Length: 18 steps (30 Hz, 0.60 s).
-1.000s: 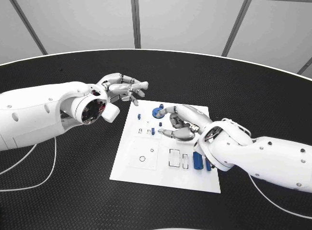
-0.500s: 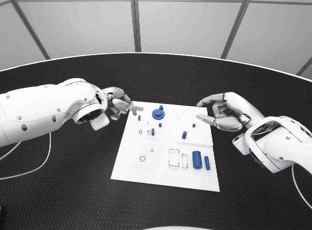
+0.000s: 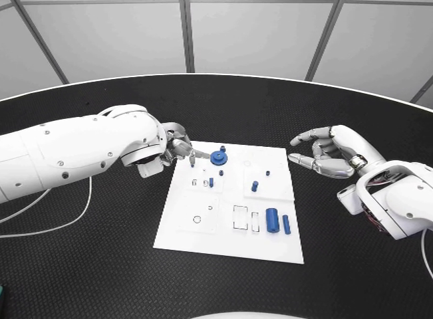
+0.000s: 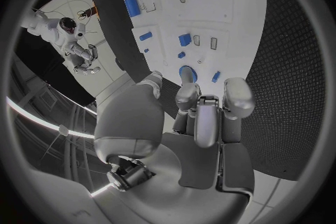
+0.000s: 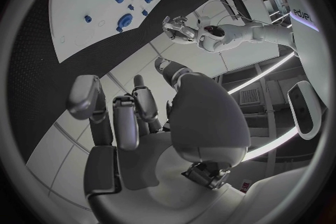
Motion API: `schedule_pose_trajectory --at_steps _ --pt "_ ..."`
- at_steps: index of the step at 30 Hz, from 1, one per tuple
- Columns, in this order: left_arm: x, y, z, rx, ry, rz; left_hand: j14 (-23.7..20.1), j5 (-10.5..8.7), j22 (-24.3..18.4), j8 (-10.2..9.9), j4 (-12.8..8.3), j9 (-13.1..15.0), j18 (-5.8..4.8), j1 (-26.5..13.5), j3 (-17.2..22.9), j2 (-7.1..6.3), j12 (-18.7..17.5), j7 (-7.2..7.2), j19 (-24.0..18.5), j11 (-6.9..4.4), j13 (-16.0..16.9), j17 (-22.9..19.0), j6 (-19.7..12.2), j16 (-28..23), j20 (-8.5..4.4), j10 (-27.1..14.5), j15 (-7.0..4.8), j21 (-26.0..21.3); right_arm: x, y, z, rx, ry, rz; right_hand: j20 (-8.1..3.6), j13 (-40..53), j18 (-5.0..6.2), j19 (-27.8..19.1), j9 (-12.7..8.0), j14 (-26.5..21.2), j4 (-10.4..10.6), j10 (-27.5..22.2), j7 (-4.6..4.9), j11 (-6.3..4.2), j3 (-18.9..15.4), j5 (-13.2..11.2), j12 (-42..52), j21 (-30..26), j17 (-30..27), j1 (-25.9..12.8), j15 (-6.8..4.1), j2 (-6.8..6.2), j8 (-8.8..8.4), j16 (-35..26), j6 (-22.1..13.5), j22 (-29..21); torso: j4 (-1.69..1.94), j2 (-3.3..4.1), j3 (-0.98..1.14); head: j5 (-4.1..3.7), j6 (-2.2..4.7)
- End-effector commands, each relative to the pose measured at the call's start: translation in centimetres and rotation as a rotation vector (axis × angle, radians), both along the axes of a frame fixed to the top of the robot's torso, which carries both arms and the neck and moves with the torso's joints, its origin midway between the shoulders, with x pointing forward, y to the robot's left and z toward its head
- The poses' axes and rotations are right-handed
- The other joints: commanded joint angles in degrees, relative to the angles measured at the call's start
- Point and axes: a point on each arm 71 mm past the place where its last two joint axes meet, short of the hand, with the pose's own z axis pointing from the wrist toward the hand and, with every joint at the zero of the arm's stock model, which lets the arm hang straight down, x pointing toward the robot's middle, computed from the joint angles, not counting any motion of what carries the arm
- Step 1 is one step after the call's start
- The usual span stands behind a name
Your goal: Assemble the parts on the task board
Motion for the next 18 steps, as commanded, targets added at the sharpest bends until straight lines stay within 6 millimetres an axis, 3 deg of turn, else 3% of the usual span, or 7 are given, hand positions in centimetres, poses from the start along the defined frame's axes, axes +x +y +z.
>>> schedule_pose_trajectory --at_steps 1,7,18 --pt "0.2 -1.4 -0.1 0.016 0.008 -0.022 4.72 -0.17 0.33 0.35 0.01 0.52 -0.48 -0.64 -0.44 0.21 0.22 -0.30 0.30 0.01 0.23 10.77 -0.05 0.29 -0.09 0.37 -0.49 0.21 0.1 0.0 0.0 0.000 0.004 -0.003 -0.03 -0.07 0.78 -0.13 0.01 4.42 0.35 -0.43 0.09 -0.07 0.12 0.29 -0.32 -0.19 9.18 -0.28 -0.15 -0.04 0.24 0.22 0.13 -0.04 0.04 0.13 -0.10 -0.02 -0.25" --pt "0.8 -3.3 -0.3 0.065 0.031 -0.055 4.75 -0.36 0.48 0.72 0.01 1.58 -0.50 -1.56 -1.69 0.59 0.18 -0.35 0.25 -0.04 0.18 10.88 -0.41 0.35 -0.18 0.26 -0.56 0.35 0.2 0.0 -0.1 -0.003 0.013 -0.007 -0.03 -0.20 0.83 -0.23 0.01 4.38 0.39 -0.54 0.09 -0.07 0.11 0.35 -0.44 -0.39 9.04 -0.31 -0.15 -0.05 0.26 0.15 0.13 -0.21 -0.14 0.21 -0.11 0.13 -0.52" --pt "1.9 -5.2 -0.3 0.150 0.022 -0.090 4.79 -0.31 0.59 0.68 -0.11 2.04 -0.51 -0.97 -2.03 0.77 0.04 -0.30 0.21 0.00 0.06 11.05 -0.84 0.44 -0.17 0.08 -0.53 0.42 0.3 0.2 -0.2 -0.006 0.024 -0.007 -0.03 -0.39 0.89 -0.37 0.00 4.31 0.45 -0.71 0.10 -0.07 0.08 0.43 -0.62 -0.67 8.77 -0.35 -0.15 -0.07 0.28 0.02 0.10 -0.45 -0.11 0.34 -0.24 0.15 -0.96"
